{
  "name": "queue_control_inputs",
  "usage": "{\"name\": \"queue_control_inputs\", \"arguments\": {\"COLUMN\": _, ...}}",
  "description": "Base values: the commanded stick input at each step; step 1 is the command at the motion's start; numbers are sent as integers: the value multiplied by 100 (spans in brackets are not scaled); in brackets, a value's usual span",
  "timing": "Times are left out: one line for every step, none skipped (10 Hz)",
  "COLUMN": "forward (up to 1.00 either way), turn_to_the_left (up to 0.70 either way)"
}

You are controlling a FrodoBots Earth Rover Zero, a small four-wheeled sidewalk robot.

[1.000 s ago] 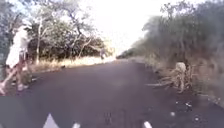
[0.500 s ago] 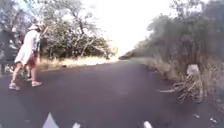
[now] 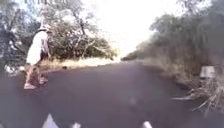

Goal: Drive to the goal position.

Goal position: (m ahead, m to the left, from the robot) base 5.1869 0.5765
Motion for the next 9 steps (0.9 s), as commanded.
{"name": "queue_control_inputs", "arguments": {"forward": 85, "turn_to_the_left": -26}}
{"name": "queue_control_inputs", "arguments": {"forward": 85, "turn_to_the_left": -29}}
{"name": "queue_control_inputs", "arguments": {"forward": 85, "turn_to_the_left": -31}}
{"name": "queue_control_inputs", "arguments": {"forward": 85, "turn_to_the_left": -33}}
{"name": "queue_control_inputs", "arguments": {"forward": 85, "turn_to_the_left": -34}}
{"name": "queue_control_inputs", "arguments": {"forward": 85, "turn_to_the_left": -34}}
{"name": "queue_control_inputs", "arguments": {"forward": 85, "turn_to_the_left": -33}}
{"name": "queue_control_inputs", "arguments": {"forward": 85, "turn_to_the_left": -3}}
{"name": "queue_control_inputs", "arguments": {"forward": 85, "turn_to_the_left": -14}}
